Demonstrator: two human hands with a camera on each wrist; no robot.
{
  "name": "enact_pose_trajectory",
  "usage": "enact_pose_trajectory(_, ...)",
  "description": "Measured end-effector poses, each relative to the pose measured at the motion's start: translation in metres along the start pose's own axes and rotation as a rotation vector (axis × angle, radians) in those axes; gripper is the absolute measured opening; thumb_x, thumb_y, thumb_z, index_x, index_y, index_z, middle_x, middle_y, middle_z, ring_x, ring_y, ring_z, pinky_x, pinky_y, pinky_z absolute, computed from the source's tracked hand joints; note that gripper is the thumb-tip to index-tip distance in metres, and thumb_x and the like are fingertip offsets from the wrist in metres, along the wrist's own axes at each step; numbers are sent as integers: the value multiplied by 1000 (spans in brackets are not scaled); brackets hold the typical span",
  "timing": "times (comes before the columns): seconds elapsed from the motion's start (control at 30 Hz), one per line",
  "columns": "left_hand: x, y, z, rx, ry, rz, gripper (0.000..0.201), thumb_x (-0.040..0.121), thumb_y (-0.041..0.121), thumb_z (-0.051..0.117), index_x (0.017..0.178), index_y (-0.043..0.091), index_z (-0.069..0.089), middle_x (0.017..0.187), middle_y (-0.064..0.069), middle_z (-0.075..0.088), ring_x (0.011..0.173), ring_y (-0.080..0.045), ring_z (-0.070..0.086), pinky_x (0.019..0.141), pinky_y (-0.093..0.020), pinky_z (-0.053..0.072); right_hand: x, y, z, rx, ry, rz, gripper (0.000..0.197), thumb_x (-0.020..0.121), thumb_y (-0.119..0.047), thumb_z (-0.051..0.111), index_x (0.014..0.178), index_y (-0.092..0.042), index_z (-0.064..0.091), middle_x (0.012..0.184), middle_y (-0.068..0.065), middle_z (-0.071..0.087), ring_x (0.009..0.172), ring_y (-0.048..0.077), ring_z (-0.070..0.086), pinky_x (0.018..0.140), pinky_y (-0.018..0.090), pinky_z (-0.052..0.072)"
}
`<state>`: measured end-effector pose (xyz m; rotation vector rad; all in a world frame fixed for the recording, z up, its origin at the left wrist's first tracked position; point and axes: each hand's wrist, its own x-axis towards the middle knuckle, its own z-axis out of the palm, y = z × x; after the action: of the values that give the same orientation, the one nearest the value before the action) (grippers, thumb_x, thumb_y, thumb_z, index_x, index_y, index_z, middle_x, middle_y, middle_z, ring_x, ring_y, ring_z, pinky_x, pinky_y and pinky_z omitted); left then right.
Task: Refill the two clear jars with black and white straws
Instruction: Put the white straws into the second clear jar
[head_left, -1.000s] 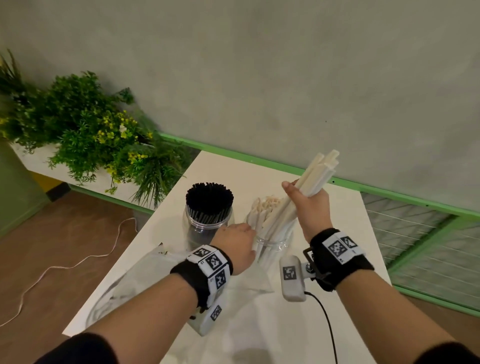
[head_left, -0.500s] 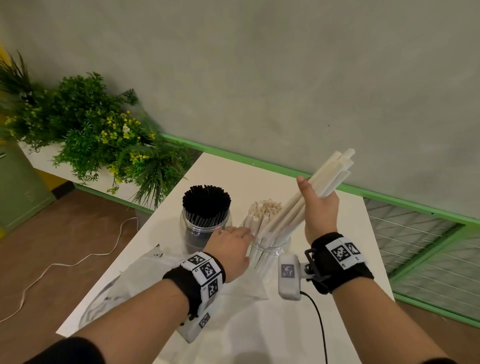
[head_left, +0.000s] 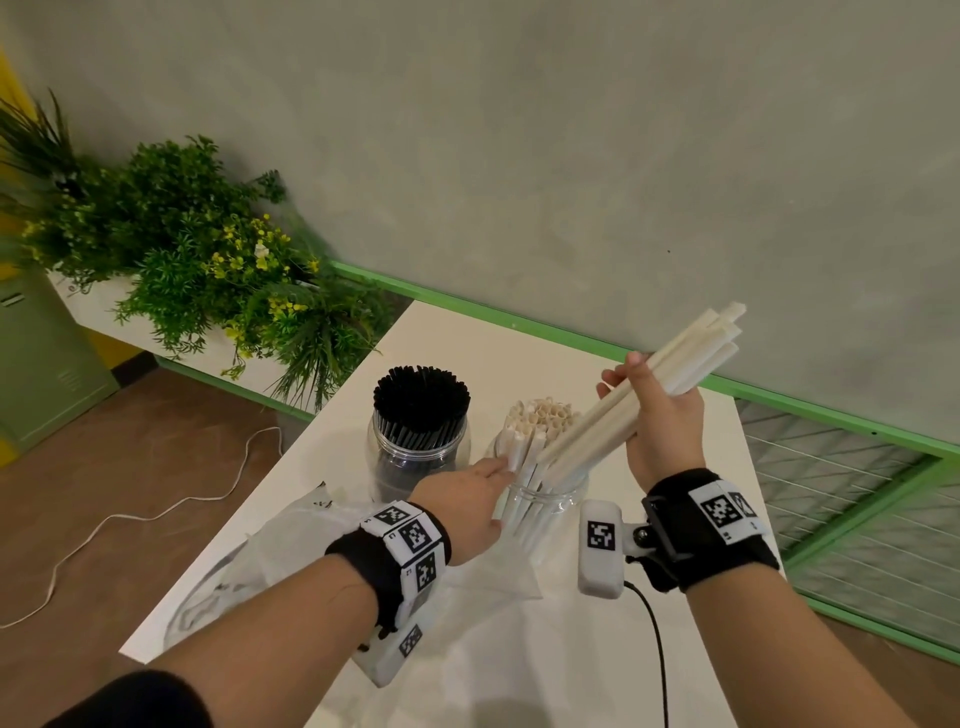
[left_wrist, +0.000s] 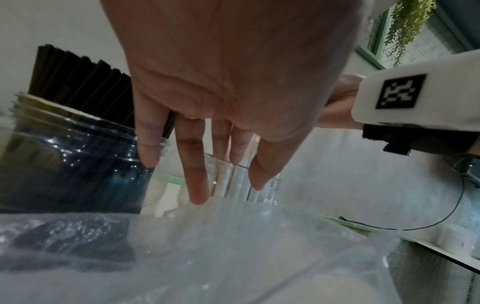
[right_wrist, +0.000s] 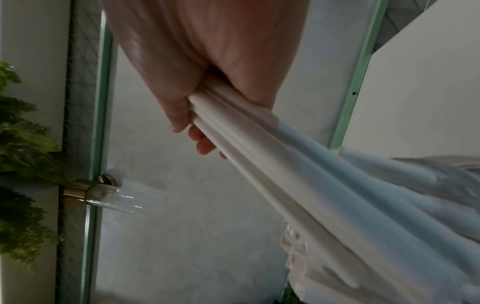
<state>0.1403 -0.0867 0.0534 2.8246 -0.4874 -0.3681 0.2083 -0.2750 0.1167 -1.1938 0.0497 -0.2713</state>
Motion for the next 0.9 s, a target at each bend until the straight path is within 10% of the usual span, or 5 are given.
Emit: enact_pose_trajectory(0.9,2,-3,1,39,-28,-6,64,92,32,45,149,25,16,159,11,3,133,-20,41,96,-39,45,5,13,20,-258,-240,-68,7,87,-15,69,89,-14,63,79,4,66,76,21,67,74,37,56)
